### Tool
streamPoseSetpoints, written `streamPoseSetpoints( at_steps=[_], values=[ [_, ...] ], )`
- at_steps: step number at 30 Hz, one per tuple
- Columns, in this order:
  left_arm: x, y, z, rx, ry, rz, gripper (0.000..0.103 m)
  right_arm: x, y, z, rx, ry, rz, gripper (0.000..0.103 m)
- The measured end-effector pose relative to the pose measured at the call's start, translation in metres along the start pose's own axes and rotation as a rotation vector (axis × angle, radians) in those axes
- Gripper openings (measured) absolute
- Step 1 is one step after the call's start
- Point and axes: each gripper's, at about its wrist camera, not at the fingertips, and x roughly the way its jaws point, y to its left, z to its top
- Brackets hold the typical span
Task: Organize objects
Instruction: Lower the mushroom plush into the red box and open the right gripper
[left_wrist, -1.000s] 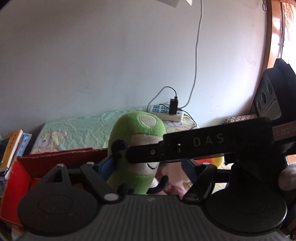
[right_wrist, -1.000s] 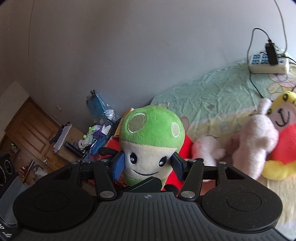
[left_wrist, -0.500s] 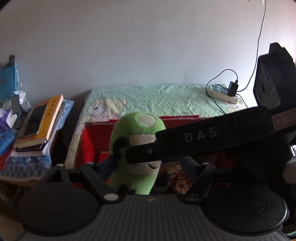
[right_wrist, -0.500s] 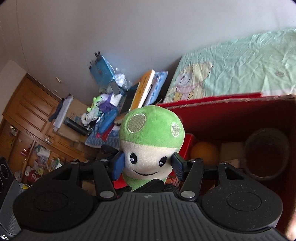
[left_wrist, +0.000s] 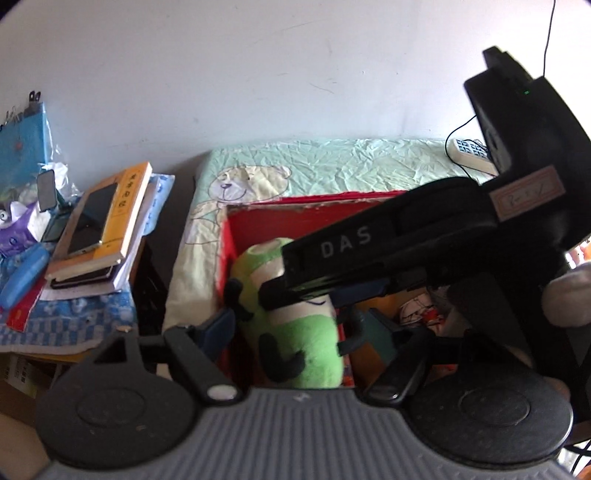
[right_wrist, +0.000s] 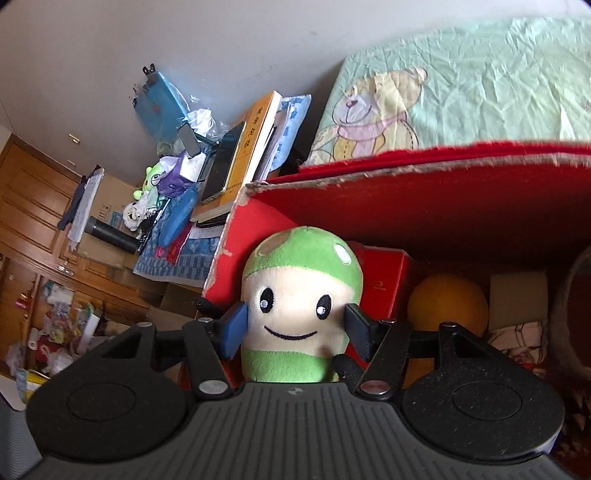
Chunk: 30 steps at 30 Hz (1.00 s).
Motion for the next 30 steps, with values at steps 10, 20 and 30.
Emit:
streamPoseSetpoints(
  at_steps=[10, 20, 30],
  values=[
    [-0.01, 0.0, 0.002, -0.008, -0.017, 0.01, 0.08, -0.038, -0.012, -0.004, 0.038, -0.111, -0.052, 0.061],
    [-0.027, -0.037, 0.013, 0.011, -0.045, 0.035, 0.087, -0.081, -0.025, -0.024, -0.048, -0.176, -0.378, 0.061],
    [-0.051, -0.106, 0.028, 0.015, -0.106, 0.046, 0.092, -0.147, -0.051, -0.033, -0.052, -0.224, -0.38, 0.061]
  ],
)
